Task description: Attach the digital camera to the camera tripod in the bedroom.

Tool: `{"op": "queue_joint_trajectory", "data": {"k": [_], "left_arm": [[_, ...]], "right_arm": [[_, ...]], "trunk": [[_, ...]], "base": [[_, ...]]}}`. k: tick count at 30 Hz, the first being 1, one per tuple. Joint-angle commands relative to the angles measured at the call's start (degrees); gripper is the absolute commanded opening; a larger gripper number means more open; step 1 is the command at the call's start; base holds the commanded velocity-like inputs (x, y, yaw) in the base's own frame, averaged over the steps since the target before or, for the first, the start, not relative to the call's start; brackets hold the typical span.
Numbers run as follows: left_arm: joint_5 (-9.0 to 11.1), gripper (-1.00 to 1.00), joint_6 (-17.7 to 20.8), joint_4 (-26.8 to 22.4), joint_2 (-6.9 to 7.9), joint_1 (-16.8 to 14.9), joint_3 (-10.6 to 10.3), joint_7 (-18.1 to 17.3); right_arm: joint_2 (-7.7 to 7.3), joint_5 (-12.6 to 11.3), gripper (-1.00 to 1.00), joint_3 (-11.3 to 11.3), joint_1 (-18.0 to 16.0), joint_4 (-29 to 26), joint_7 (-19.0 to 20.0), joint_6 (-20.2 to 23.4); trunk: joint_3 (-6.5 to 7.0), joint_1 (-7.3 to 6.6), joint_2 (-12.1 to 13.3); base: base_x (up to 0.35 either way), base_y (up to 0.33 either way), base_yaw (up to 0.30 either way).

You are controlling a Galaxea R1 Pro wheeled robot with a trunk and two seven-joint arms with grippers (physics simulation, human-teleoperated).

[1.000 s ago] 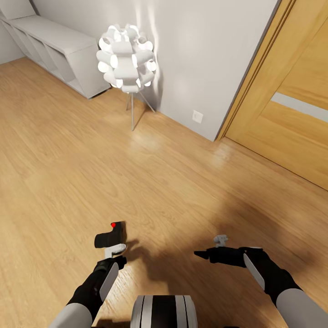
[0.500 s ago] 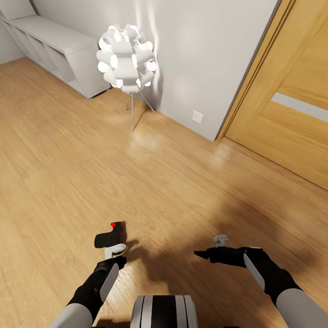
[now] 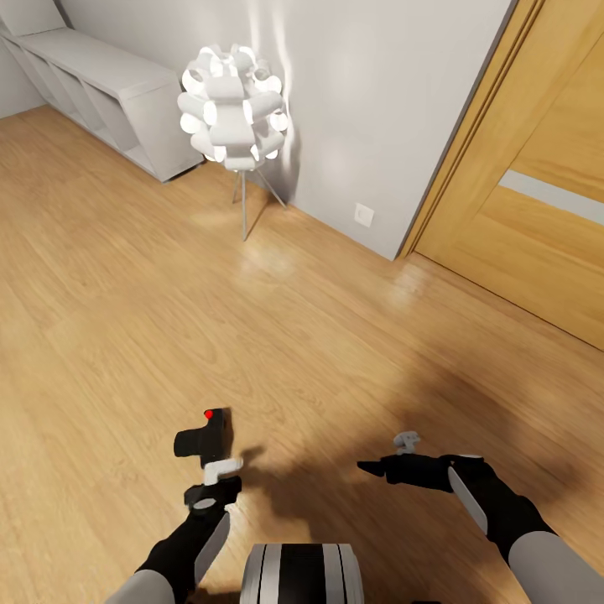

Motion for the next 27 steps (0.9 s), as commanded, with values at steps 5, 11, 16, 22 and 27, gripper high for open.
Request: {"op": "queue_joint_trajectory", "data": {"k": [5, 11, 16, 22, 27], "left_arm": [[0.18, 1.00, -0.59, 1.49, 0.12, -0.01, -2.66, 0.45], [0.11, 1.00, -2.89, 2.26, 0.27, -0.01, -3.56, 0.39], [0.10, 1.00, -5.59, 3.09, 0.49, -0.01, -3.73, -1.03], [0.21, 1.00, -8.13, 5.21, 2.33, -0.01, -3.47, -6.26], [0.30, 1.00, -10.17, 5.40, 3.06, -0.01, -3.29, -6.64]], "right_arm": [[-0.03, -0.57, 1.00, 0.22, -0.02, -0.05, -0.26, 0.44], [-0.02, -0.57, 1.00, 0.19, -0.03, 0.01, -0.40, 0.46], [-0.02, -0.57, 1.00, 0.21, -0.03, 0.09, -0.43, 0.44], [-0.02, -0.57, 1.00, 0.14, -0.03, 0.49, -0.39, 0.44], [-0.02, -0.57, 1.00, 0.14, -0.03, 0.54, -0.37, 0.39]], "trunk": [[-0.03, -0.01, -0.01], [-0.03, -0.01, -0.01], [-0.03, -0.01, -0.01], [-0.03, -0.01, -0.01], [-0.03, -0.01, -0.01]], "base": [[0.000, 0.000, 0.000], [0.000, 0.000, 0.000], [0.000, 0.000, 0.000], [0.000, 0.000, 0.000], [0.000, 0.000, 0.000]]}}
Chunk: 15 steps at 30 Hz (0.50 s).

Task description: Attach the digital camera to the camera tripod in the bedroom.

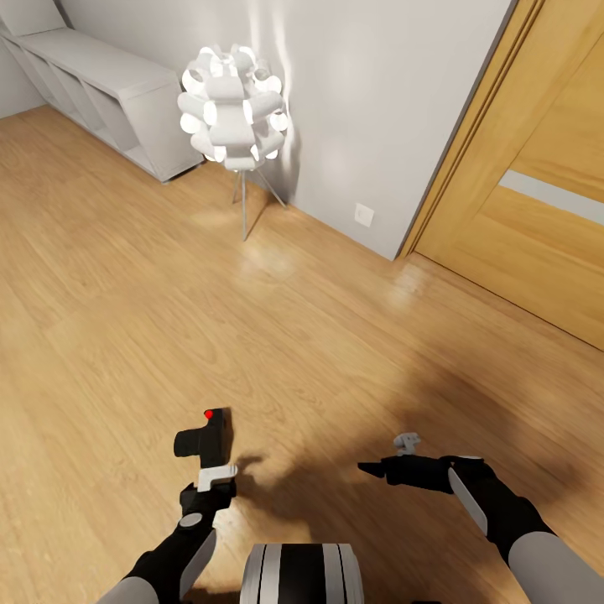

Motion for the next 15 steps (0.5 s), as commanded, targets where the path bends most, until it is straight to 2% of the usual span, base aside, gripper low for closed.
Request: {"op": "queue_joint_trajectory", "data": {"k": [1, 8, 10, 15], "left_arm": [[0.73, 1.00, -2.75, 0.25, 0.29, -0.03, -0.38, 0.30], [0.81, 1.00, -5.25, 0.40, 0.29, -0.03, -0.32, 0.36], [0.88, 1.00, -8.55, 1.20, 0.30, -0.03, -0.35, 1.38], [0.87, 1.00, -10.17, 2.48, 0.25, -0.03, -0.36, 2.37]], "right_arm": [[-0.07, -0.58, 1.00, 0.22, -0.01, -0.03, -0.12, 0.41], [-0.01, -0.58, 1.00, 0.29, -0.02, -0.02, -0.11, 0.40], [0.01, -0.58, 1.00, 0.29, -0.02, -0.02, -0.11, 0.40], [-0.04, -0.58, 1.00, 0.25, -0.03, -0.02, -0.11, 0.40]], "trunk": [[-0.03, -0.01, -0.01], [-0.03, -0.01, -0.01], [-0.03, -0.01, -0.01], [-0.03, -0.01, -0.01]], "base": [[0.000, 0.000, 0.000], [0.000, 0.000, 0.000], [0.000, 0.000, 0.000], [0.000, 0.000, 0.000]]}}
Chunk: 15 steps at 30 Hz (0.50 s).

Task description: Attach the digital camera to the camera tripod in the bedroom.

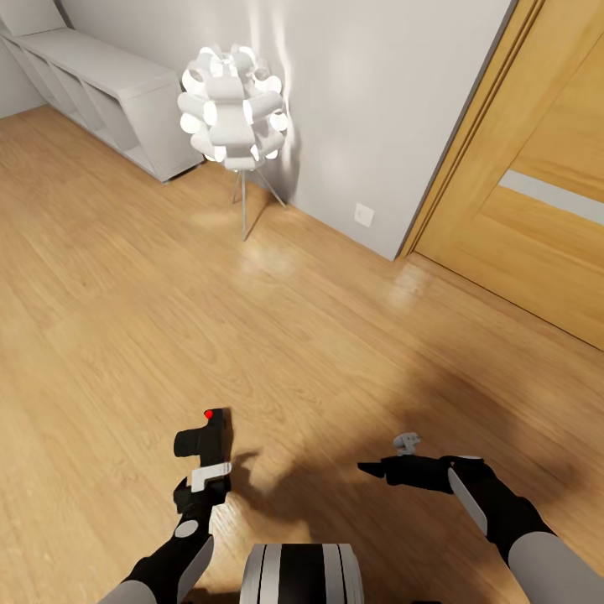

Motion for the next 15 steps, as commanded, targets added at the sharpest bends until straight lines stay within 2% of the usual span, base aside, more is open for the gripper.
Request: {"op": "queue_joint_trajectory", "data": {"k": [1, 15], "left_arm": [[0.54, 1.00, -0.42, 0.26, 0.03, -0.04, -0.49, 0.48], [0.77, 1.00, -1.26, 1.08, 0.02, -0.04, -0.40, 1.20]], "right_arm": [[-0.05, -0.58, 1.00, 0.22, -0.02, -0.05, -0.12, 0.45], [-0.01, -0.58, 1.00, 0.22, -0.01, -0.02, -0.12, 0.45]], "trunk": [[-0.03, -0.01, -0.01], [-0.03, -0.01, -0.01]], "base": [[0.000, 0.000, 0.000], [0.000, 0.000, 0.000]]}}
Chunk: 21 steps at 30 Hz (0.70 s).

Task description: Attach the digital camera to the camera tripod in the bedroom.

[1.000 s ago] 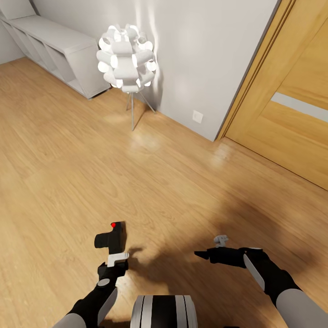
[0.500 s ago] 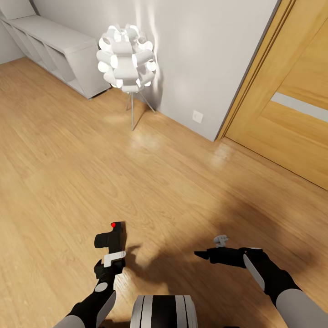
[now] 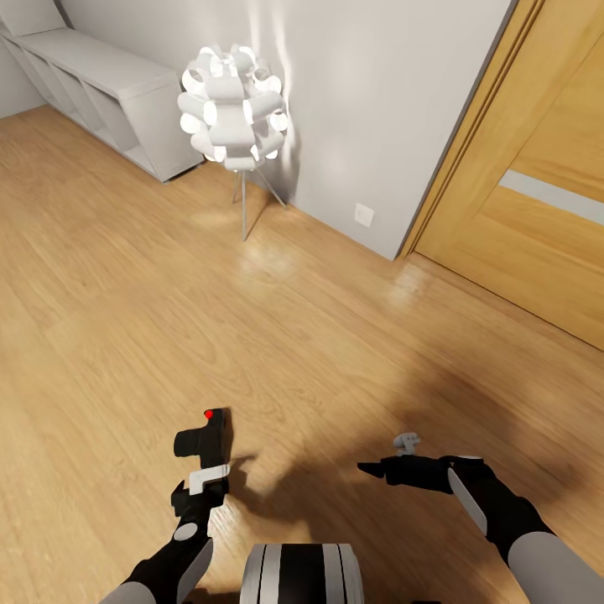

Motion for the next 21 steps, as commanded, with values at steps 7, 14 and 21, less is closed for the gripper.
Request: {"op": "queue_joint_trajectory", "data": {"k": [7, 14, 21], "left_arm": [[0.39, 1.00, -0.03, 0.03, -0.20, -0.03, -0.53, 1.27], [0.04, 1.00, 0.13, -0.04, -0.36, -0.03, -0.78, 3.94], [-0.21, 1.00, 0.26, -0.08, -0.49, -0.03, -0.91, 5.54]], "right_arm": [[-0.06, -0.58, 1.00, 0.22, -0.03, -0.05, -0.12, 0.44], [-0.06, -0.58, 1.00, 0.27, -0.02, -0.07, -0.12, 0.44], [-0.06, -0.58, 1.00, 0.29, -0.01, -0.07, -0.12, 0.44]], "trunk": [[-0.03, -0.01, -0.01], [-0.03, -0.01, -0.01], [-0.03, -0.01, -0.01]], "base": [[0.000, 0.000, 0.000], [0.000, 0.000, 0.000], [0.000, 0.000, 0.000]]}}
